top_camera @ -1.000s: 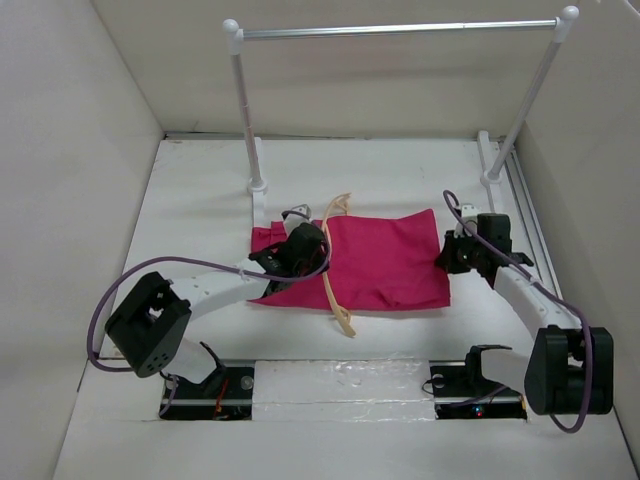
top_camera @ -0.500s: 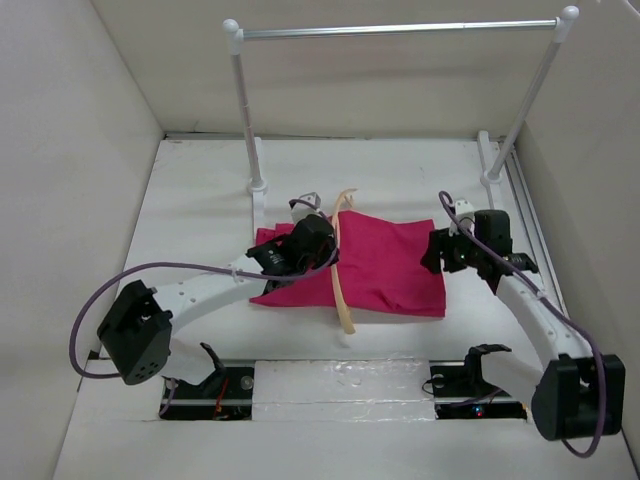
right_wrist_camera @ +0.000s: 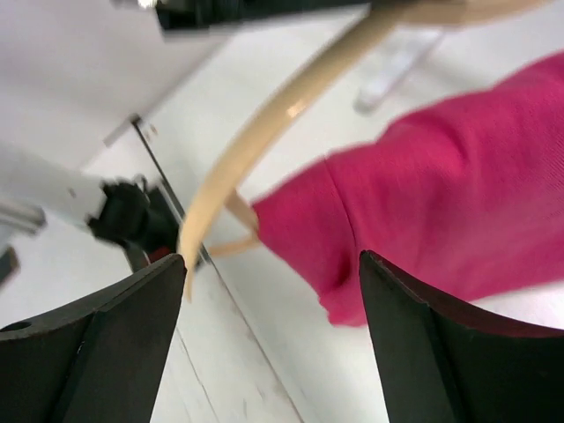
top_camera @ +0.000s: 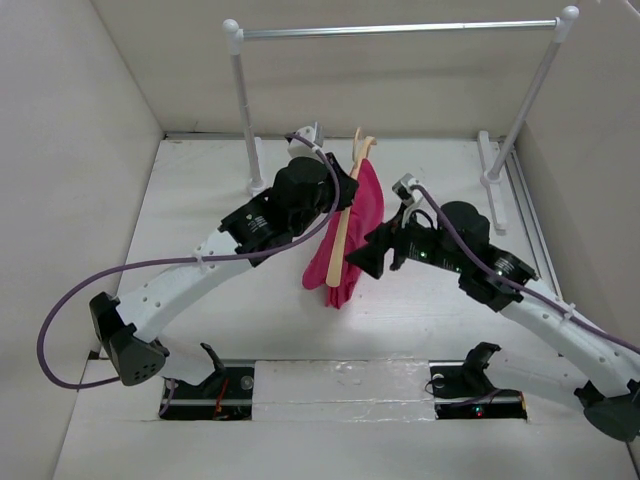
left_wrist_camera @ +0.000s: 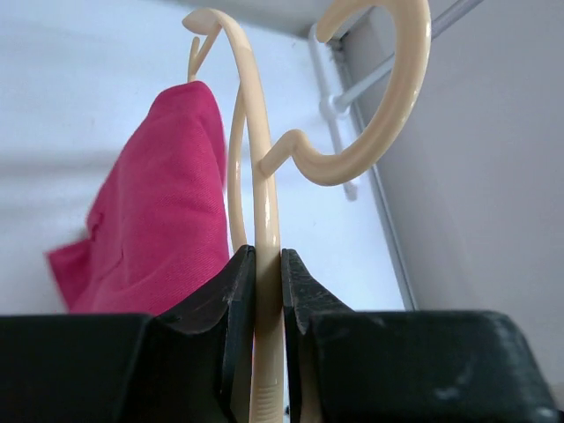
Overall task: Place the trousers on the hanger
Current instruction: Place the hanger at the clothesline.
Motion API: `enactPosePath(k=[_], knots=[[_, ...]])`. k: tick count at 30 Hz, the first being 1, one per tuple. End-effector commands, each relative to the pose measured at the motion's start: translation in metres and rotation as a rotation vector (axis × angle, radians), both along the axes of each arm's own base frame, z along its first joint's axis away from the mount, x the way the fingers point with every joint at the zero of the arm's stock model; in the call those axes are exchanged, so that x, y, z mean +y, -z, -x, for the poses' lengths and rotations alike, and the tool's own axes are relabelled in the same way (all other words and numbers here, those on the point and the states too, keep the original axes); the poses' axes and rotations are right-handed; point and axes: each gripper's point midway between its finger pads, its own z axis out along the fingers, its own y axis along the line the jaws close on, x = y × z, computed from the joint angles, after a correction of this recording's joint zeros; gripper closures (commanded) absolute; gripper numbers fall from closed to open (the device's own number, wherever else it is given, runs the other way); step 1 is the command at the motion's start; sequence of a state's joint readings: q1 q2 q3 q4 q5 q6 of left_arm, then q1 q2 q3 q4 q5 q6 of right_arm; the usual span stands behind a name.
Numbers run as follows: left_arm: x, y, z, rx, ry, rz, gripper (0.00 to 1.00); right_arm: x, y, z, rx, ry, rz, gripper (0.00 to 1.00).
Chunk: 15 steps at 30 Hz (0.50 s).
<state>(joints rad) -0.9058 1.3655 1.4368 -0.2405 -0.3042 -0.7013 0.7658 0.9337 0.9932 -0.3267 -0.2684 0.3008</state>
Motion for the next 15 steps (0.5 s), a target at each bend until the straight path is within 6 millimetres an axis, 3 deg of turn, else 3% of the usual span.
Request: enactPosePath(k=[1,7,8,11,12,15], knots=[[0.0,-0.072,-0.005,-0.17,-0.021,0.11,1.0,0.021,-0.063,-0.02,-0.041,0.057,-0.215,0.15],[0.006,-0.069,-0.002,-0.183,-0.044,0.186,1.0,0.039,-0.07,-0.036,-0.007,0.079,-0.331,0.14],[0.007,-0.068,-0.001,-0.183,-0.042,0.189,1.0,0.045,-0.086,-0.034,-0.048,0.041,-0.404,0.14],[0.008,-0.063,-0.001,-0.179,-0.043,0.179,1.0,0.053,-0.069,-0.042,0.01,0.038,-0.393,0.19],[0.008,-0.072,-0.001,-0.2,-0.044,0.207,1.0,0.061,-0.06,-0.04,0.039,0.039,-0.37,0.24],[0.009,-0.077,-0.001,-0.208,-0.048,0.215,1.0,0.064,-0.056,-0.04,0.057,0.044,-0.386,0.31]])
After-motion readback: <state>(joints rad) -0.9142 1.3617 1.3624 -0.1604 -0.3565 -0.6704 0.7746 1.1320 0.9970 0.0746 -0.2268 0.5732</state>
